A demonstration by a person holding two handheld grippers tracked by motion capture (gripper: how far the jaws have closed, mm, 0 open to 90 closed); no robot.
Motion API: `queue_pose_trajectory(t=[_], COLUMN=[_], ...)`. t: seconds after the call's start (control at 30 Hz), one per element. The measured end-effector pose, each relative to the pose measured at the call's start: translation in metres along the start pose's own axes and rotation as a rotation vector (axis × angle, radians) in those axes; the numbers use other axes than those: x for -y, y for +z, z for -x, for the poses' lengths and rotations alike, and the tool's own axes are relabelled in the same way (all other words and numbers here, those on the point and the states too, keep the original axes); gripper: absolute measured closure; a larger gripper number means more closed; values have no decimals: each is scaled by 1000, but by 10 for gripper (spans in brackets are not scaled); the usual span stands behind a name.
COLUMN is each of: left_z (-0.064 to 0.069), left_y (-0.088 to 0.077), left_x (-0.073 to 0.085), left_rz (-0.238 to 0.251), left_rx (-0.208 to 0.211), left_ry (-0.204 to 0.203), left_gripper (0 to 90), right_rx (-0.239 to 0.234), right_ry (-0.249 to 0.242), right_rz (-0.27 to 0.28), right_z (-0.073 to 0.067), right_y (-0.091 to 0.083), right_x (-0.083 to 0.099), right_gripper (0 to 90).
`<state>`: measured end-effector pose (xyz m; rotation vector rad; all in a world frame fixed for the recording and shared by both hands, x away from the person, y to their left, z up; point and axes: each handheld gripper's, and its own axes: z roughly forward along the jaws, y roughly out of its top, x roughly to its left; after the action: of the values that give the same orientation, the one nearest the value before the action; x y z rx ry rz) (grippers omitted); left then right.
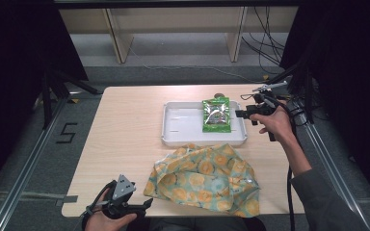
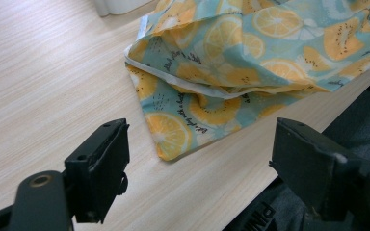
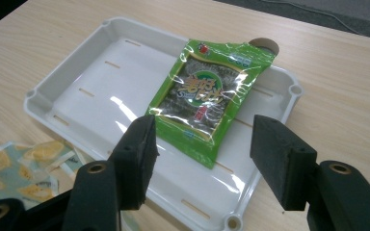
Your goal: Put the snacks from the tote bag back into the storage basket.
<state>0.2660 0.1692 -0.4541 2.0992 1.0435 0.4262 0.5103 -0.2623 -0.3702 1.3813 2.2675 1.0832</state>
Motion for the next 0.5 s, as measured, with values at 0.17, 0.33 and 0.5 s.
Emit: queue_pose_trajectory(t=[0.17, 0.33, 0.5], left_z=[0, 0, -2], left_y=[0, 0, -2], left_x=[0, 0, 0], left_rz=[7, 6, -22], left_rx=[-1, -3, -2], left_ry=[-3, -4, 27], left_gripper=[203, 204, 204], right_rx=[-16, -14, -5], right_ry=[8, -19, -18], right_rz=[-9, -12, -9], right_z=[-4, -2, -2], right_y=[-8, -15, -18], right_x=[12, 26, 38], right_gripper=[412, 399, 395])
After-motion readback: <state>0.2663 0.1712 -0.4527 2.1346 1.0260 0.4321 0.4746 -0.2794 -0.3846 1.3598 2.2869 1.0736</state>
